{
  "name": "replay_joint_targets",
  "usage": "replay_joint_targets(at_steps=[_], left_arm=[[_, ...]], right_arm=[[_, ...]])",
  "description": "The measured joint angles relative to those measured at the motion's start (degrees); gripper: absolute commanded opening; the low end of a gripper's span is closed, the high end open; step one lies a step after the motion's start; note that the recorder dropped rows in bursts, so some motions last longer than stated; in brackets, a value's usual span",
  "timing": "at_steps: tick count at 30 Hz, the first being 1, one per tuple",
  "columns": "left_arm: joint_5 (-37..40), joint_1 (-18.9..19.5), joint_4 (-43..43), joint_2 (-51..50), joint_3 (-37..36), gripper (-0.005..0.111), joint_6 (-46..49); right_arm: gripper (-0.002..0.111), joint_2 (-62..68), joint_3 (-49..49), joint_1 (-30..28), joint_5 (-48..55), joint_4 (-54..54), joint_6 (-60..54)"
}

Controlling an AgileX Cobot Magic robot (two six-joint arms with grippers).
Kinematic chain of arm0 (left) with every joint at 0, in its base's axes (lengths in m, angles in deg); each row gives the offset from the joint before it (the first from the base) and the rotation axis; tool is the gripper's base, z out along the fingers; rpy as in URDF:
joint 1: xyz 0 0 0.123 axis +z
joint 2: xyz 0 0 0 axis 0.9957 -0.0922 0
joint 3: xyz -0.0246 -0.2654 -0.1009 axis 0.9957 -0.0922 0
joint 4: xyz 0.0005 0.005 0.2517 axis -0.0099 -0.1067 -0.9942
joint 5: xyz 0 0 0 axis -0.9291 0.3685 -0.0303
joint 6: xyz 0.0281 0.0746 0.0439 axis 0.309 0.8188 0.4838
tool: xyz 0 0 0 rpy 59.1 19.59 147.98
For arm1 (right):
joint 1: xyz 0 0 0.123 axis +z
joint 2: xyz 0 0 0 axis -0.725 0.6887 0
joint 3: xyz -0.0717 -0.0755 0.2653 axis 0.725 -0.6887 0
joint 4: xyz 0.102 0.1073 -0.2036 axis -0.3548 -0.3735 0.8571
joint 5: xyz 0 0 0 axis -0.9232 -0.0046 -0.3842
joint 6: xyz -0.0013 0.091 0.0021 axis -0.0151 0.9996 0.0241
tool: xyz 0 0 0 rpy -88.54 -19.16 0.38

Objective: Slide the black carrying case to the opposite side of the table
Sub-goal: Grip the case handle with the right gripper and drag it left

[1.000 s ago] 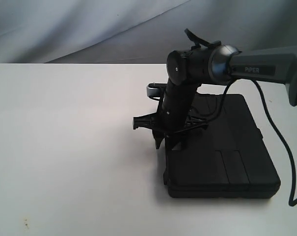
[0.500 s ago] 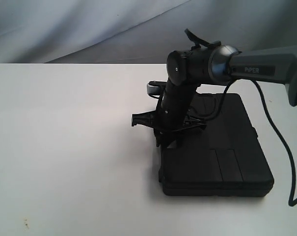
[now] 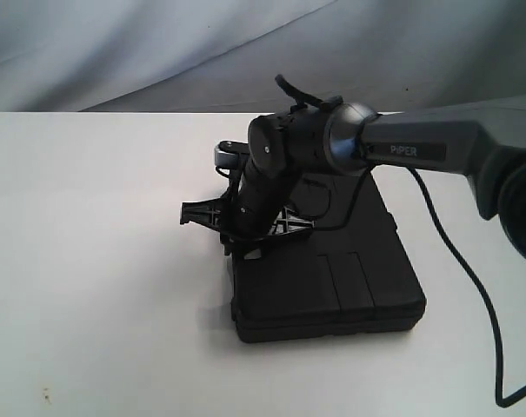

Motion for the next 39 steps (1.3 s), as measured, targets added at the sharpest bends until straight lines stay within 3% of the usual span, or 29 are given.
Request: replay_joint_targets(at_steps=[14, 26, 39], left_arm=[[0.0, 0.0, 0.0, 0.0, 0.0, 0.0, 0.0], [0.0, 0.0, 0.0, 0.0, 0.0, 0.0, 0.0], [0.0, 0.0, 0.0, 0.0, 0.0, 0.0, 0.0]], right_arm=[[0.0, 0.4, 5.1, 1.9, -2.9, 0.8, 6.9], [0.0, 7.9, 14.6, 4.2, 3.2, 4.8, 10.7], [0.0, 8.4, 15.3, 4.4, 2.6, 6.3, 12.6]])
